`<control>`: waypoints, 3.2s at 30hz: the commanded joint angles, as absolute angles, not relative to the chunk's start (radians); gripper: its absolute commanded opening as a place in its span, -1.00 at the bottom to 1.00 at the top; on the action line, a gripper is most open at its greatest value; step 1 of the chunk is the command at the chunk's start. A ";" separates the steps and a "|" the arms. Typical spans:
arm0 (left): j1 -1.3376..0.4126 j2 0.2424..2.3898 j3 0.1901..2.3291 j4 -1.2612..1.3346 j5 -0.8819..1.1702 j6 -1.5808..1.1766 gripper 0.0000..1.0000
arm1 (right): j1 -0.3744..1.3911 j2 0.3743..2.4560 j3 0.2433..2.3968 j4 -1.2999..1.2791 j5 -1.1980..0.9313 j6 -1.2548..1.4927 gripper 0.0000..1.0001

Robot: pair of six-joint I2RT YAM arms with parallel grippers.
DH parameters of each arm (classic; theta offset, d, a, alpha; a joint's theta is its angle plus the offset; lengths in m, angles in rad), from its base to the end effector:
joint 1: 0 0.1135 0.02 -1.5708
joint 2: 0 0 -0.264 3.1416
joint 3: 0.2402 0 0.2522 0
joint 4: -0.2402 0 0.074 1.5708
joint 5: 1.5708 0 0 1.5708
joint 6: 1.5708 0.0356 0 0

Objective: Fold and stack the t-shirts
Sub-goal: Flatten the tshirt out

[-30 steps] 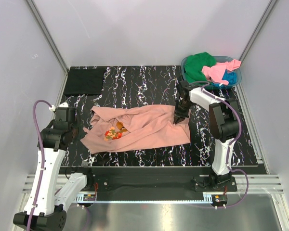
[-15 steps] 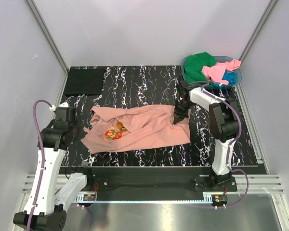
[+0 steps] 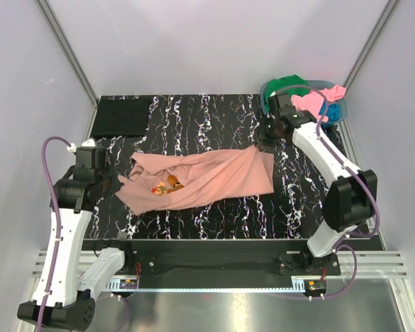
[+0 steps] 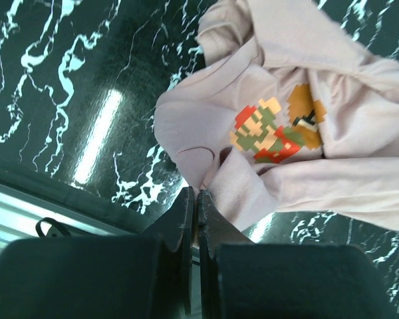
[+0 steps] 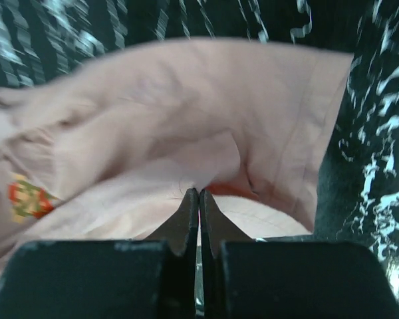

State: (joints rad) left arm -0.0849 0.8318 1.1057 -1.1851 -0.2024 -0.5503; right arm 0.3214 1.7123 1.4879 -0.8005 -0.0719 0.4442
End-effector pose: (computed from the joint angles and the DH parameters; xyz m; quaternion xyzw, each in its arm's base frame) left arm 0.1286 -0.0038 0.3466 -0.2489 0.9084 -0.0098 0.3359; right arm 0.3467 0.1181 0.2853 0.0494 0.9611 0.1327 0.2370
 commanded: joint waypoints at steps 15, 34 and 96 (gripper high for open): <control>-0.064 1.094 1.797 -1.150 -0.255 -0.517 -1.00 | 0.109 1.612 2.187 -0.775 0.003 0.434 -1.00; -0.058 0.943 2.169 -0.861 -0.141 -0.563 -1.00 | 0.109 1.232 2.141 -0.612 -0.212 0.564 -1.00; 0.026 1.502 1.549 0.116 -0.132 -0.512 -1.00 | 0.107 1.778 1.643 0.025 -0.256 0.496 -1.00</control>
